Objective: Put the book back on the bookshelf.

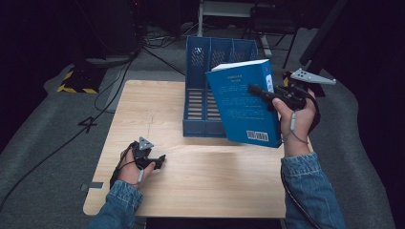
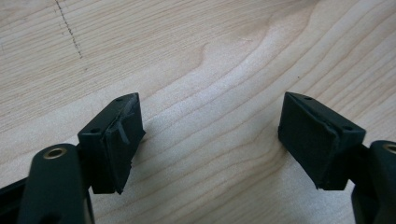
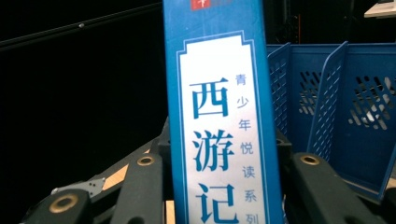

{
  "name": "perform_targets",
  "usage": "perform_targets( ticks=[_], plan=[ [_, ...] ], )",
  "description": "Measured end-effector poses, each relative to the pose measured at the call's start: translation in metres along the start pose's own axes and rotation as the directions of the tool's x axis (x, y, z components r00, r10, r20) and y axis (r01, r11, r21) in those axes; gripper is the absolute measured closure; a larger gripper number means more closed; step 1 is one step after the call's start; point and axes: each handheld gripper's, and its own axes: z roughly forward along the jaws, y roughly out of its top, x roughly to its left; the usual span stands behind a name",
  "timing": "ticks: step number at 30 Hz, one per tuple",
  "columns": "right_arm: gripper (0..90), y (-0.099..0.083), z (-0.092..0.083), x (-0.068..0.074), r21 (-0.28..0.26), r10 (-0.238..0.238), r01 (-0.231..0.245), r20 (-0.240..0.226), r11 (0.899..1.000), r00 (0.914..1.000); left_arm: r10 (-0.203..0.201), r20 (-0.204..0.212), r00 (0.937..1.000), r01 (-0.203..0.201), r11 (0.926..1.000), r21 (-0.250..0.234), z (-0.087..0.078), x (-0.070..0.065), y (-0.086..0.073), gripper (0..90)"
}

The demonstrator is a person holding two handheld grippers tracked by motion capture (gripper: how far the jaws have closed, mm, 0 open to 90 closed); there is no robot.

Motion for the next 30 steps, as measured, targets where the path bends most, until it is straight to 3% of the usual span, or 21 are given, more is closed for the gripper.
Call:
perform_targets(
  ticks=[5, 18, 26, 30],
  plan=[
    [62.0, 0.007, 0.008, -0.009, -0.006, 0.012, -0.012, 0.013, 1.000, 0.9998, 0.000, -0.002, 1.0000, 0.000, 1.0000, 0.001, 0.001, 0.000, 0.001, 20.3],
    [61.9, 0.021, 0.038, -0.054, -0.035, 0.058, -0.056, 0.059, 0.998, 0.9965, 0.002, 0.003, 1.0000, -0.002, 1.0000, 0.000, 0.004, 0.002, 0.004, 19.4],
    [61.9, 0.017, 0.045, -0.085, -0.069, 0.109, -0.107, 0.026, 0.992, 0.9938, 0.003, 0.002, 1.0000, -0.003, 1.0000, 0.001, 0.004, 0.003, 0.004, 19.4],
    [61.9, 0.015, 0.048, -0.098, -0.083, 0.110, -0.106, 0.040, 0.991, 0.9931, 0.002, 0.002, 1.0000, -0.002, 1.0000, 0.001, 0.004, 0.003, 0.004, 19.4]
  ],
)
